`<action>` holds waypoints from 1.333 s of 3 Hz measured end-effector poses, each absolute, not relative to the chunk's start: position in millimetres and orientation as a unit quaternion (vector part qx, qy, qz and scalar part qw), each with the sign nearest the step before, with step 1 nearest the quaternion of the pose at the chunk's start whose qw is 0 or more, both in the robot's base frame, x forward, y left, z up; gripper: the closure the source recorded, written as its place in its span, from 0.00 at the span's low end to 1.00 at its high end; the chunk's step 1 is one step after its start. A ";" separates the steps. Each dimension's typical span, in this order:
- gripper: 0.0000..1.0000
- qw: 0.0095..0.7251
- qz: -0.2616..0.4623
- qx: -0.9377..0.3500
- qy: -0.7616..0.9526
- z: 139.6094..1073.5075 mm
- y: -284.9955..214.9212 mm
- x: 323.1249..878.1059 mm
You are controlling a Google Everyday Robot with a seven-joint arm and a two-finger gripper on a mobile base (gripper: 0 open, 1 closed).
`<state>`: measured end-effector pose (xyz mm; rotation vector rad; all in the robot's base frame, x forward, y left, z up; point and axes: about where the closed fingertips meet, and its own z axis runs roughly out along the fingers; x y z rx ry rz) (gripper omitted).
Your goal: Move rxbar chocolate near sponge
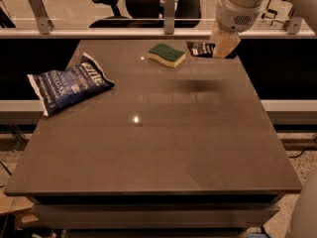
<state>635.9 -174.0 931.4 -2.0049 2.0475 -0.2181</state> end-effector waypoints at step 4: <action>1.00 0.111 -0.059 -0.691 0.712 855.3 -151.5 683.8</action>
Offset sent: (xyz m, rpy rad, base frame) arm 0.0369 0.0075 -0.0490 0.0096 0.0144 -0.0232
